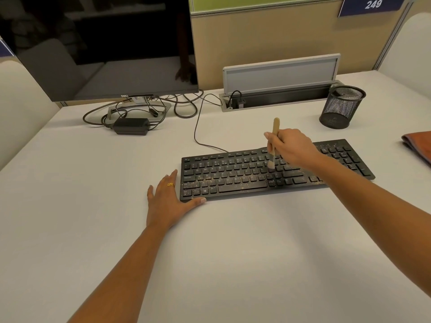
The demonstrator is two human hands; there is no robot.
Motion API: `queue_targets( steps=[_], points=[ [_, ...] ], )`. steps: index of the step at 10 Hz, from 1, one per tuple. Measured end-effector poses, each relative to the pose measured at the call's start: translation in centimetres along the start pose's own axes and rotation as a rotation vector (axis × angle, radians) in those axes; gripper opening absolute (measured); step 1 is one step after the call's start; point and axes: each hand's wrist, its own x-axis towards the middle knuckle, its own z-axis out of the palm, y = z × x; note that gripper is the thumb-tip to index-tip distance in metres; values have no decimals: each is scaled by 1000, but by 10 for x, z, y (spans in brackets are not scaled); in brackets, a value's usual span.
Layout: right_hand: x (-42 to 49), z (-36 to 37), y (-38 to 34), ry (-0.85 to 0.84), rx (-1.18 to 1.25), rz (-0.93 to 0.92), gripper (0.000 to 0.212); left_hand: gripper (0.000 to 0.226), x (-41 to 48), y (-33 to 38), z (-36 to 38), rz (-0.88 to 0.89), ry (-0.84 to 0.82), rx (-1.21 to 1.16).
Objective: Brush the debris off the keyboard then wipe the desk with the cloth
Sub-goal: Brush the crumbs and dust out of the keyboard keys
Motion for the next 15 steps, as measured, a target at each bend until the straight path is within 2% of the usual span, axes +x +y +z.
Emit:
queue_targets(
  steps=[1,3,4,5,6,8,10,12,15],
  points=[
    [2,4,-3,46,19,8,46,122,0,0,0,-1,-3,0],
    [4,9,-8,-74,-127,7,48,121,-1,-1,0,0,-5,-5],
    [6,7,-12,-54,-185,-10,46,120,0,-1,1,-1,-1,-8],
    [7,6,-13,27,-80,-20,49,120,0,-1,0,3,-2,-3],
    [5,6,-12,-68,-46,-19,48,120,0,-2,1,0,-6,-1],
    [5,1,1,104,-438,10,50,120,0,-1,1,1,-3,-3],
    [3,2,7,159,-71,67,47,120,0,-1,0,0,-1,-5],
    [2,5,7,29,-63,103,48,121,0,-1,1,6,5,-12],
    [6,-2,1,-26,-121,64,48,119,0,-1,1,9,7,-8]
  ],
)
